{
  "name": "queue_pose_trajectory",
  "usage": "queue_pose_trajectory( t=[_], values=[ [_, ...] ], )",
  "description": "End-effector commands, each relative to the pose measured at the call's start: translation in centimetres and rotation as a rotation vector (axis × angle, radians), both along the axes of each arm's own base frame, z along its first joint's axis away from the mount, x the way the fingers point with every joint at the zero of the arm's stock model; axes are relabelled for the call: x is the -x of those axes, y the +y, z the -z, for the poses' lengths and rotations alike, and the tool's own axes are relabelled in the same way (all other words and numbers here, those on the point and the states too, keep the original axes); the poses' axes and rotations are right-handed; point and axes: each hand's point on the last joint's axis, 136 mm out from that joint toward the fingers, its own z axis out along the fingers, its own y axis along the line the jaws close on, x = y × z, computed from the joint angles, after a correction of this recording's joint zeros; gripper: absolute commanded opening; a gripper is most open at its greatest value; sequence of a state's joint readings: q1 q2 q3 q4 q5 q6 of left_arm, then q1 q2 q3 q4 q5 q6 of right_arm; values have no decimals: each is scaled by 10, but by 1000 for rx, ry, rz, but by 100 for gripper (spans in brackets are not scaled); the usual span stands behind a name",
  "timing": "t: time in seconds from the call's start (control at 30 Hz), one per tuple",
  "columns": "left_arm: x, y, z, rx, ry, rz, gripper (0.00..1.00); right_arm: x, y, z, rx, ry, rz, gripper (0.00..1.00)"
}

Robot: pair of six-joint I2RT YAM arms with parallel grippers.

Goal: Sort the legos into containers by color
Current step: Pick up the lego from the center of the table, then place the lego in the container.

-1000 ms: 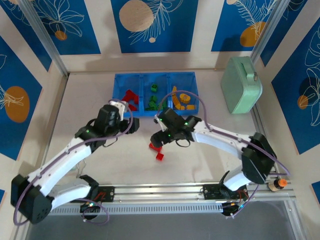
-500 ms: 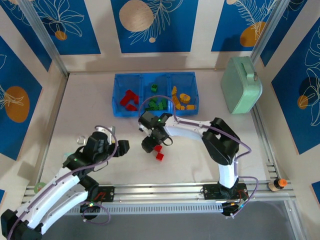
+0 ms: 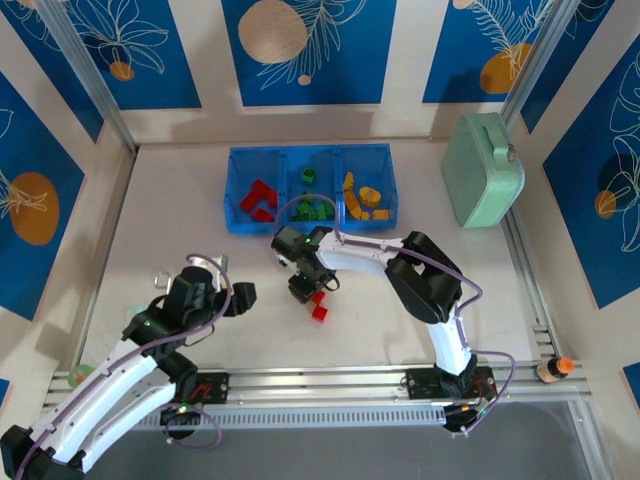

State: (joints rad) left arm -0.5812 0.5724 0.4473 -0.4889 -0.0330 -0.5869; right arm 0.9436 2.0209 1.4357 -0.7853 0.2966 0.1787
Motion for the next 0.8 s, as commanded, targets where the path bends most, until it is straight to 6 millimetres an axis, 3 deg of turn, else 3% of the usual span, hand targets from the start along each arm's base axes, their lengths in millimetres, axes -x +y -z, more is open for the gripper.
queue_pose_trajectory(
  t=[0.0,0.27,0.47,0.63,0.77],
  values=[
    [2,-2,-2,3,4,12,75,2,0,4,38,8,-5,51],
    [0,-1,-15,-3,-24,16,74,-6,8,-10,48,-34,-6,27],
    [-3,2,-26,-11,-56,1,73,-32,26,-47,-39,-102,37,24],
    [-4,1,-45,6,-101,9,73,-58,52,-86,-153,-170,61,24],
    [-4,6,-48,-23,-110,4,73,-84,72,-112,-229,-223,86,24]
  ],
)
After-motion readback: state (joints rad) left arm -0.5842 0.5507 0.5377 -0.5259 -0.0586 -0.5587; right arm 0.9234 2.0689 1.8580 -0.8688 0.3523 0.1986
